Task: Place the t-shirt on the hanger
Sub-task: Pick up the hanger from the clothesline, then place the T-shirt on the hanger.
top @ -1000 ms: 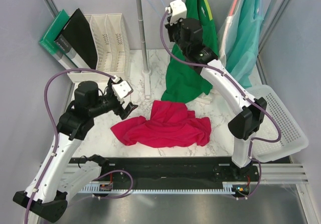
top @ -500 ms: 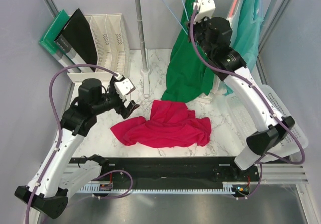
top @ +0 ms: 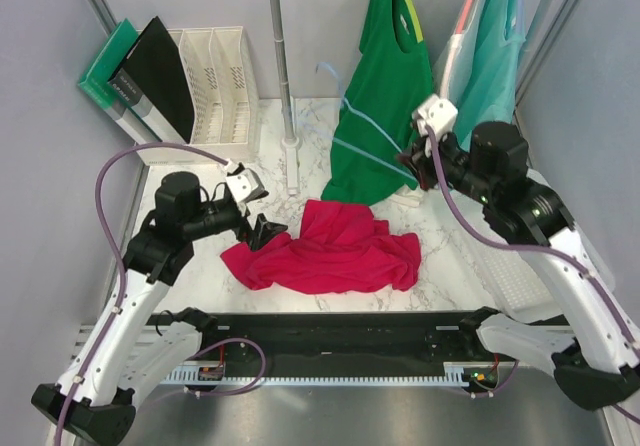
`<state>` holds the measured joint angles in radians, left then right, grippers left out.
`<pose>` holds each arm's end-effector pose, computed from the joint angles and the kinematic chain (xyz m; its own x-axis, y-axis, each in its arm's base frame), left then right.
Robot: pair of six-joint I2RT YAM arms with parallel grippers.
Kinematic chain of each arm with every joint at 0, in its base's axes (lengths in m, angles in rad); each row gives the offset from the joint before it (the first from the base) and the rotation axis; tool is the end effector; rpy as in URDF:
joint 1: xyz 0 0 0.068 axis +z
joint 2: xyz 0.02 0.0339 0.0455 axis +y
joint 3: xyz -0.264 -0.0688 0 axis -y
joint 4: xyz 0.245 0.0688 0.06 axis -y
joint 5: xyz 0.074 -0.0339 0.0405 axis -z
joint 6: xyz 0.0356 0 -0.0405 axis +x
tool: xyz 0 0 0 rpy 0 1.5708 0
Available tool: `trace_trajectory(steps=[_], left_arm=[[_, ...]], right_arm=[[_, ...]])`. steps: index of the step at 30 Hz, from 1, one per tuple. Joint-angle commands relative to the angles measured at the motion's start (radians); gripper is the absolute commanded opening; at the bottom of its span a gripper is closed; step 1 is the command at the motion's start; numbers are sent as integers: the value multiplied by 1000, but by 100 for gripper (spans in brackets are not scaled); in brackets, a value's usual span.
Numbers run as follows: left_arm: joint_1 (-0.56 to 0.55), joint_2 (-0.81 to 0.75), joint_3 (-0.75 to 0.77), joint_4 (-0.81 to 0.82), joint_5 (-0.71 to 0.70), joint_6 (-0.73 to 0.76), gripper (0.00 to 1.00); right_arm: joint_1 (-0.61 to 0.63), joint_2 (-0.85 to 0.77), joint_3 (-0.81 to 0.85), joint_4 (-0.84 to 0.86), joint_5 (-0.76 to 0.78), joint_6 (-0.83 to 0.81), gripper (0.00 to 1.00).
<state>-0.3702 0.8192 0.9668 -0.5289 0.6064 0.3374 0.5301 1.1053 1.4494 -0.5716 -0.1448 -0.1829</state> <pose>0.1503 -0.0801 0.3633 -0.0657 0.3173 -0.9461 0.8607 0.4977 0.1071 0.1858 0.1148 0.4639 -0.0783 -0.2545 -0.9639 -0.6466 0.7489 -0.1452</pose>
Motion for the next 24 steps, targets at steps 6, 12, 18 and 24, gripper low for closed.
trace_trajectory(steps=[6, 12, 18, 24], left_arm=[[28, -57, -89, 214, 202, -37, 90], [14, -55, -183, 260, 247, 147, 89], [-35, -26, -231, 291, 305, 196, 82], [-68, 35, -221, 279, 299, 215, 32]], right_arm=[[1, -257, -221, -283, -386, -246, 0], [1, -285, -294, -257, -489, -242, 0], [-1, -274, -305, -223, -533, -216, 0], [1, -271, -311, -208, -559, -219, 0]])
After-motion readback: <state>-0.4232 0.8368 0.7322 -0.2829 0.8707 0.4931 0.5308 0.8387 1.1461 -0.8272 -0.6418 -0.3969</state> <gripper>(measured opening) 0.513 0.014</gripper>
